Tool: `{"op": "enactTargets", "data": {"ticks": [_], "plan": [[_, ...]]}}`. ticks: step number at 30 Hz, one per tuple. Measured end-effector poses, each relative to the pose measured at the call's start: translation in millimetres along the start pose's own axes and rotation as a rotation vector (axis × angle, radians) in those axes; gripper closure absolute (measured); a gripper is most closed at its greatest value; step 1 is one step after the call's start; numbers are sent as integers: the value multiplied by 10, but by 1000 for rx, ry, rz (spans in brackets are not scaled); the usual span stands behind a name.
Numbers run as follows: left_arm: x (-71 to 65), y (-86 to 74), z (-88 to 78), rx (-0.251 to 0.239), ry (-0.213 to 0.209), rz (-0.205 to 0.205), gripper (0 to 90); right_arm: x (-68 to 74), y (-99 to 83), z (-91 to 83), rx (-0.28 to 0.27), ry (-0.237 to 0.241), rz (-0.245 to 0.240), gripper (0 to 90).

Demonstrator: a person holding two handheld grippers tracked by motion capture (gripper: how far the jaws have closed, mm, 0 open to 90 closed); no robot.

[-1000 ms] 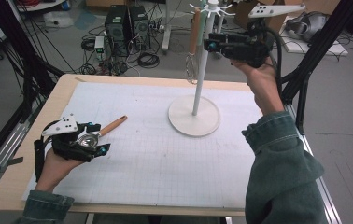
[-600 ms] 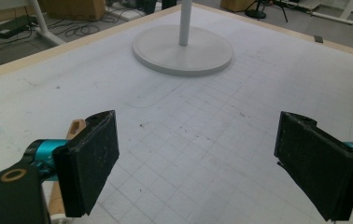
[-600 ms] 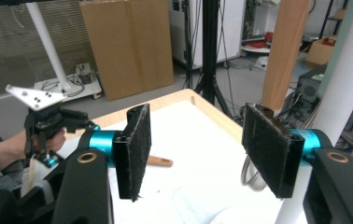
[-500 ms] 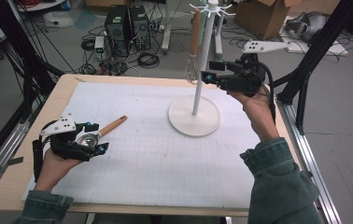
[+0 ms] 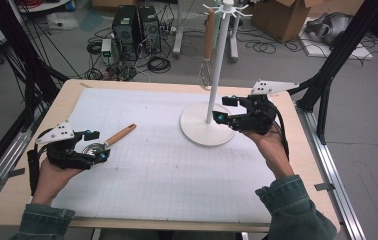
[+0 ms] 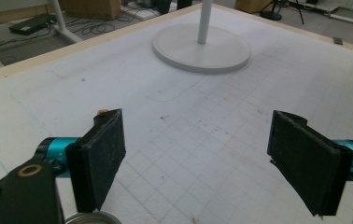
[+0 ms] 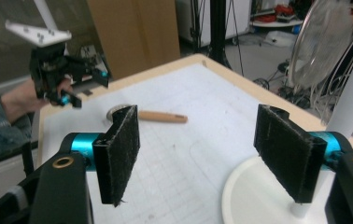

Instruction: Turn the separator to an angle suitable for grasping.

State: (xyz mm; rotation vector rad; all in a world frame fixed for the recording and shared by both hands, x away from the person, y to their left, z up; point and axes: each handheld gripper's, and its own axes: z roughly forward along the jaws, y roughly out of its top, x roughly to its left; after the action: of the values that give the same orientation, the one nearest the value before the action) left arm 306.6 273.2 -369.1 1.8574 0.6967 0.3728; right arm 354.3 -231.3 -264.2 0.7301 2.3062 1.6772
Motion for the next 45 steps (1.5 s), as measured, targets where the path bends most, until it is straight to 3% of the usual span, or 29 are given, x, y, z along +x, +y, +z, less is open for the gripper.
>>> {"op": "enactTargets", "data": {"ticks": [9,17,19,29,38,45], "plan": [[115,-6,95,46,33,22,278,89,-303,13,31,5,-1,266],[241,43,237,85,57,31,355,138,-522,-65,18,14,9,256],[282,37,286,107,64,12,361,134,-587,-89,14,9,17,255],[465,2,515,209,79,1,424,56,-871,-213,11,-16,54,249],[632,-85,684,299,88,-62,460,40,-939,-276,14,-32,61,246],[725,-155,755,350,106,-82,485,40,-959,-252,31,-32,53,245]]}}
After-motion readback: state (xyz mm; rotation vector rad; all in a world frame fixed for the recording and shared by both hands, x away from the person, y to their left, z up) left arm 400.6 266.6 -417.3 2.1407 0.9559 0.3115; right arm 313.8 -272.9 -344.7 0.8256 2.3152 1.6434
